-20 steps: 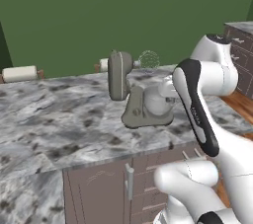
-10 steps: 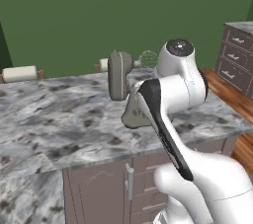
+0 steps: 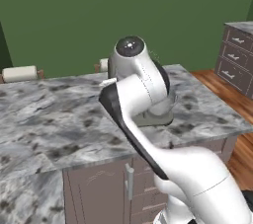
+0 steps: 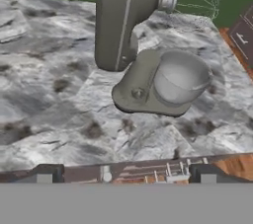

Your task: Close the stand mixer head.

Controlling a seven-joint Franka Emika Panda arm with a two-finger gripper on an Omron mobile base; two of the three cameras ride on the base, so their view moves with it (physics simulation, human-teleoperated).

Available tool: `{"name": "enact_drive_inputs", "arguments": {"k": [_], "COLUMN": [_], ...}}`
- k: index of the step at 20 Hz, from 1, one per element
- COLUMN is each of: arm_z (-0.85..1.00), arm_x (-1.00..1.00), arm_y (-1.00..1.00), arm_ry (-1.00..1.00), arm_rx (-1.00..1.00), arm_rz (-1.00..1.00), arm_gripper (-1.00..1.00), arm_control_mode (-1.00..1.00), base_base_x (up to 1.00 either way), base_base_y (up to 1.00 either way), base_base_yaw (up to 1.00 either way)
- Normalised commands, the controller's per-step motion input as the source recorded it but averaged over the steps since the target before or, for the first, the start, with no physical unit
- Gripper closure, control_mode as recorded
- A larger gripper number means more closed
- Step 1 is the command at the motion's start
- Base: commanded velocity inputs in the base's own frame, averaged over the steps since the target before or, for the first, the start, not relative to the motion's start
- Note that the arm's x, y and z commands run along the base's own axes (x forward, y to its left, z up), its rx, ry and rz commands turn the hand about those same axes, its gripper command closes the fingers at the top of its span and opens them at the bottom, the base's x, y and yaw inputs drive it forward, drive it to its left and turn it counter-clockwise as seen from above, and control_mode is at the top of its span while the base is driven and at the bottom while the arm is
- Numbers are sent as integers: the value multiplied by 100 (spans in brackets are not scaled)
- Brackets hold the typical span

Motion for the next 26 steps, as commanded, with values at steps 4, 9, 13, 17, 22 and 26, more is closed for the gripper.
{"name": "enact_drive_inputs", "arguments": {"k": [4, 9, 13, 17, 22, 26], "arm_z": [1, 0, -1, -4, -14, -18], "arm_x": [56, 98, 94, 60, 51, 57], "arm_y": [73, 31, 7, 11, 0, 0], "arm_ry": [0, 2, 1, 0, 0, 0], "arm_rx": [-17, -14, -4, -1, 0, 0], "arm_rz": [-18, -30, -28, -25, -28, -33], "arm_gripper": [-100, -100, -100, -100, -100, -100], "arm_control_mode": [-100, -100, -100, -100, -100, -100], "base_base_x": [0, 0, 0, 0, 0, 0], "base_base_y": [0, 0, 0, 0, 0, 0], "base_base_yaw": [0, 0, 0, 0, 0, 0]}}
